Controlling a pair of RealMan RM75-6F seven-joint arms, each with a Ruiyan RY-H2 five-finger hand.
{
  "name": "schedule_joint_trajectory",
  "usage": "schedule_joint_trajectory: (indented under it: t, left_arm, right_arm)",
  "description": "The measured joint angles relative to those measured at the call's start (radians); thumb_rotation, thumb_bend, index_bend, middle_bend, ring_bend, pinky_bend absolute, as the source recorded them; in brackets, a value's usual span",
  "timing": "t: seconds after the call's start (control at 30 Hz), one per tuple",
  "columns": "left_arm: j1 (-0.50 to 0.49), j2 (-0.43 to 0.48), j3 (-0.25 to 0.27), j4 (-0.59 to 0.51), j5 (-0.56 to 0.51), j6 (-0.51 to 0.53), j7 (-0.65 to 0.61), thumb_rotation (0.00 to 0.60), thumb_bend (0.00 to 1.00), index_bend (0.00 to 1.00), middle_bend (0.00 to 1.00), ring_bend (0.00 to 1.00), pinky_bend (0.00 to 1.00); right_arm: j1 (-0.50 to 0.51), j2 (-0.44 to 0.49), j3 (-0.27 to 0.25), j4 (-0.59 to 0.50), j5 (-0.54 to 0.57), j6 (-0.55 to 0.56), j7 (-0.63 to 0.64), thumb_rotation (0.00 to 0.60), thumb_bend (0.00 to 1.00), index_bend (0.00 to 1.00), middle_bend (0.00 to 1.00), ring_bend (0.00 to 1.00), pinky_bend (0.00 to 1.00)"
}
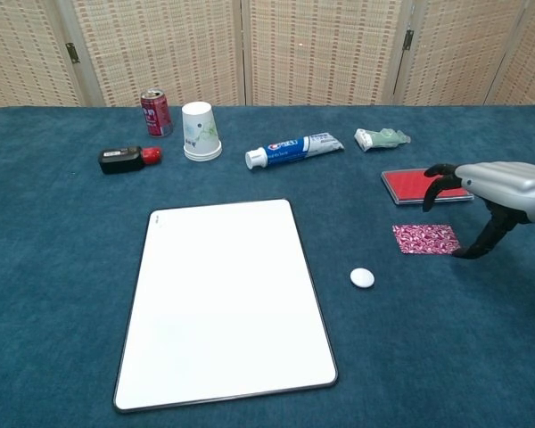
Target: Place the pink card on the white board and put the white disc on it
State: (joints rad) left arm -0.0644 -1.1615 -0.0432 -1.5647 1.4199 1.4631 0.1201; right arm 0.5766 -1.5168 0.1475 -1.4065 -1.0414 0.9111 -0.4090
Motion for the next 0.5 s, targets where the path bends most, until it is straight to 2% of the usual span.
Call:
schedule_joint_trajectory:
  t: [0.17, 0.5]
  left_arm:
    - [0.004, 0.001, 0.000, 0.006, -0.002, 0.005, -0.007, 0.600, 0.16, 0.11, 0.05, 0.06, 0.00]
    - [0.004, -0.001, 0.003, 0.011, -0.003, -0.004, -0.011, 0.600, 0.16, 0.11, 0.05, 0.06, 0.00]
  right_arm:
    - [0.024, -0.017, 0.004, 0.017, 0.055, -0.022, -0.031, 0.600, 0.23, 0.30, 0.07, 0.05, 0.06]
    - [0.044, -0.054, -0.001, 0.066, 0.089, -0.026, -0.038, 0.600, 0.23, 0.30, 0.07, 0.05, 0.06]
